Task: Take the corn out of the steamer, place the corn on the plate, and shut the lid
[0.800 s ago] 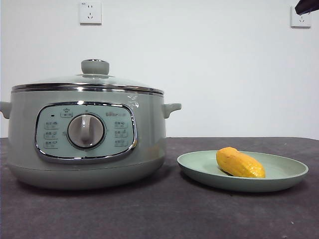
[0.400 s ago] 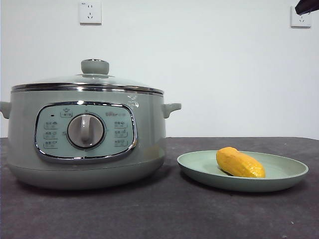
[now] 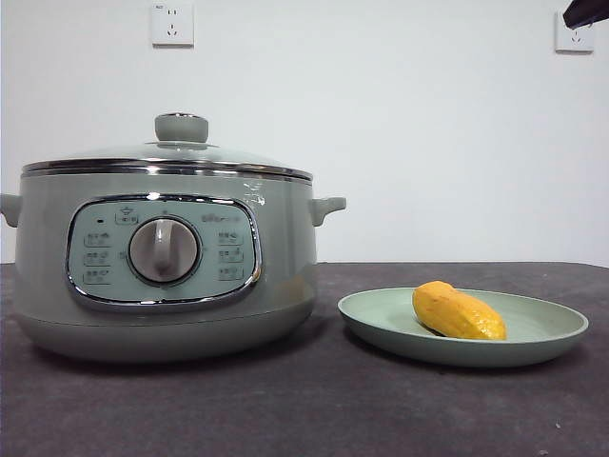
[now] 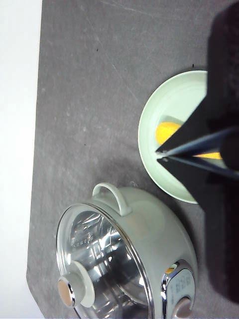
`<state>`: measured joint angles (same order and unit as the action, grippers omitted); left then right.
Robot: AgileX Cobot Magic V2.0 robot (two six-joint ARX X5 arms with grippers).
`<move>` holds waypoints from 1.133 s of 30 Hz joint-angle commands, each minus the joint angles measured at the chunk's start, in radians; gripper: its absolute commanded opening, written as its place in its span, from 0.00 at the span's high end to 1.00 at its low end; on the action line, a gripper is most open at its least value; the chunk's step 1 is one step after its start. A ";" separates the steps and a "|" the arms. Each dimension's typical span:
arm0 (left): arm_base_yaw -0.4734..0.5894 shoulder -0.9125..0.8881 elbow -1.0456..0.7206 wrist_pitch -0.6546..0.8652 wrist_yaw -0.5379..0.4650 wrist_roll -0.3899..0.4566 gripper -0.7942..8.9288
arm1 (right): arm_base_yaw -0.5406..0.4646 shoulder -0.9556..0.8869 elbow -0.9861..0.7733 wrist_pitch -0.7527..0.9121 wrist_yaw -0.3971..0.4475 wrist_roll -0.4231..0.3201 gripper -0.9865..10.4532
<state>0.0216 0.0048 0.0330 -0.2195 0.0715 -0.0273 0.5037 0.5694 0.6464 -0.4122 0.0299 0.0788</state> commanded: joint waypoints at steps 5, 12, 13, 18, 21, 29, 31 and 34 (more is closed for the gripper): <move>0.004 -0.002 -0.014 0.002 0.006 -0.010 0.92 | 0.001 0.000 -0.006 0.003 0.003 0.001 0.91; 0.004 -0.002 -0.014 0.002 0.007 -0.010 0.92 | -0.001 -0.048 -0.007 -0.100 0.003 -0.071 0.91; 0.004 -0.002 -0.014 0.002 0.007 -0.010 0.92 | -0.006 -0.066 -0.010 -0.125 0.003 -0.077 0.91; 0.004 -0.002 -0.014 0.002 0.007 -0.010 0.92 | -0.128 -0.204 -0.090 -0.111 -0.006 -0.123 0.91; 0.004 -0.002 -0.014 0.002 0.007 -0.010 0.92 | -0.240 -0.300 -0.174 0.003 -0.006 -0.122 0.91; 0.004 -0.002 -0.014 0.002 0.007 -0.010 0.92 | -0.393 -0.470 -0.433 0.362 -0.005 -0.134 0.91; 0.004 -0.002 -0.014 0.002 0.007 -0.010 0.92 | -0.394 -0.495 -0.496 0.394 -0.003 -0.134 0.91; 0.004 -0.002 -0.014 0.002 0.007 -0.010 0.92 | -0.393 -0.527 -0.561 0.377 -0.005 -0.130 0.91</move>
<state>0.0216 0.0048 0.0330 -0.2195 0.0738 -0.0277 0.1108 0.0509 0.1009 -0.0429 0.0257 -0.0467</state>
